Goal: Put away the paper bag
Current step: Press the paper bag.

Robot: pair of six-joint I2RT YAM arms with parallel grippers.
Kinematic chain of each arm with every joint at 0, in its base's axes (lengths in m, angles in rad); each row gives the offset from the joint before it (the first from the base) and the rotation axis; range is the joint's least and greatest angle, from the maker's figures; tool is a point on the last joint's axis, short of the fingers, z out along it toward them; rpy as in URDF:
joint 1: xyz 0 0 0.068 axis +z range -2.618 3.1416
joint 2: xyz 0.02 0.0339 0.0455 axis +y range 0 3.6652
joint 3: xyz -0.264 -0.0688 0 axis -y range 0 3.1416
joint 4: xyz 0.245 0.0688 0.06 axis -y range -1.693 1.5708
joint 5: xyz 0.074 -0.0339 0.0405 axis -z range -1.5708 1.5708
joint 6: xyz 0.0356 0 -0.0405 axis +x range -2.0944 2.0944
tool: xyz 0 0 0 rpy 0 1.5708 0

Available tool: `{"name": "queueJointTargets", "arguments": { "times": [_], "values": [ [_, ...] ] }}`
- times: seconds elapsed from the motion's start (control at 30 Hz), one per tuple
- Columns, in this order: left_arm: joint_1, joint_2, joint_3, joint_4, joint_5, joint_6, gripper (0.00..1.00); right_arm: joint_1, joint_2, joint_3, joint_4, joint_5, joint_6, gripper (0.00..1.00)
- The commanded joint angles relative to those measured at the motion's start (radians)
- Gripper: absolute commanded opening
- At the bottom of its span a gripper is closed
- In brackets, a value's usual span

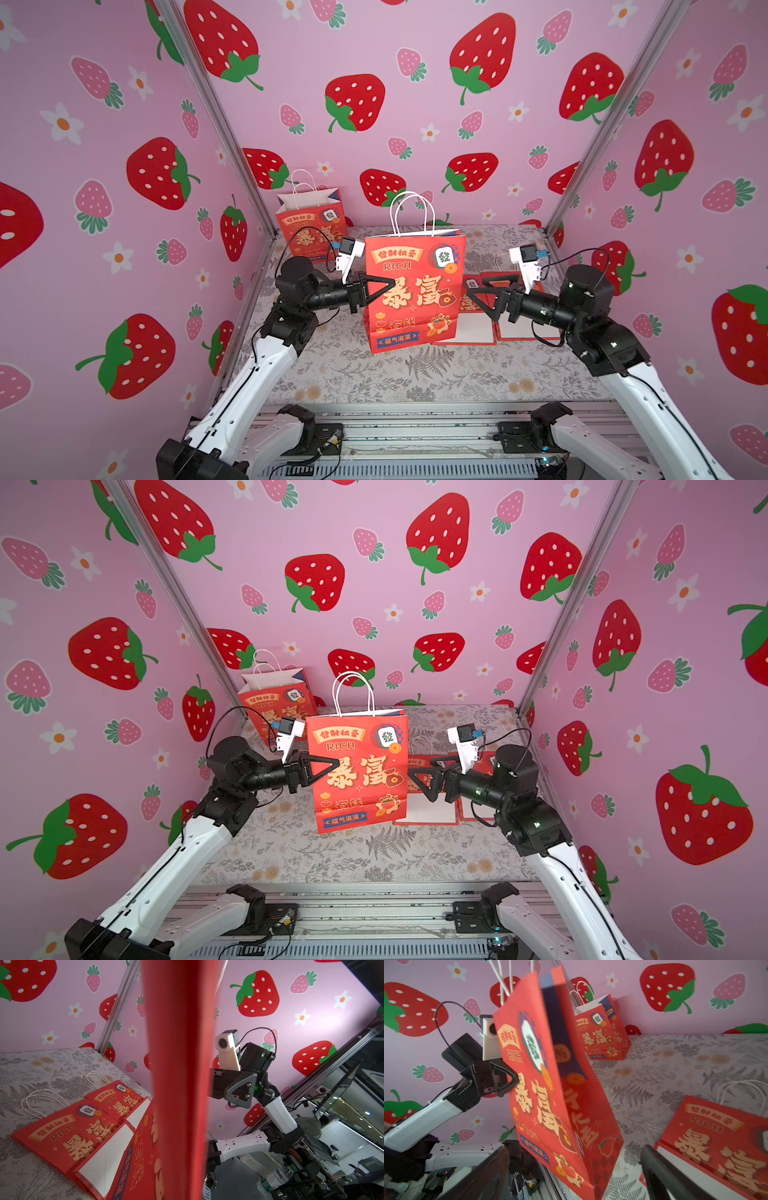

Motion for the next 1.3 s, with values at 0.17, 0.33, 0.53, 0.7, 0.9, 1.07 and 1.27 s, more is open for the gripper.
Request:
{"name": "queueJointTargets", "arguments": {
  "times": [0.17, 0.33, 0.53, 0.7, 0.9, 1.07, 1.27],
  "values": [
    [0.009, 0.139, 0.202, 0.113, 0.232, -0.147, 0.00, -0.161, -0.010, -0.058, -0.079, -0.182, 0.013, 0.99],
    [0.005, 0.219, 0.299, 0.147, 0.287, -0.222, 0.00, -0.162, 0.108, 0.030, -0.113, -0.409, -0.026, 0.99],
    [0.003, 0.251, 0.370, 0.036, 0.341, -0.165, 0.00, -0.163, 0.298, 0.320, -0.252, -0.419, -0.098, 0.98],
    [0.000, 0.265, 0.399, 0.083, 0.337, -0.247, 0.00, -0.163, 0.273, 0.305, -0.205, -0.455, -0.155, 0.99],
    [0.000, 0.276, 0.468, 0.084, 0.292, -0.318, 0.00, -0.180, 0.134, 0.118, -0.160, -0.532, -0.238, 0.92],
    [-0.008, 0.325, 0.505, 0.290, 0.247, -0.523, 0.00, -0.198, 0.130, 0.118, -0.150, -0.621, -0.244, 0.79],
    [-0.037, 0.333, 0.542, 0.284, 0.230, -0.543, 0.00, -0.186, 0.138, 0.080, 0.080, -0.687, -0.061, 0.73]
  ]
}}
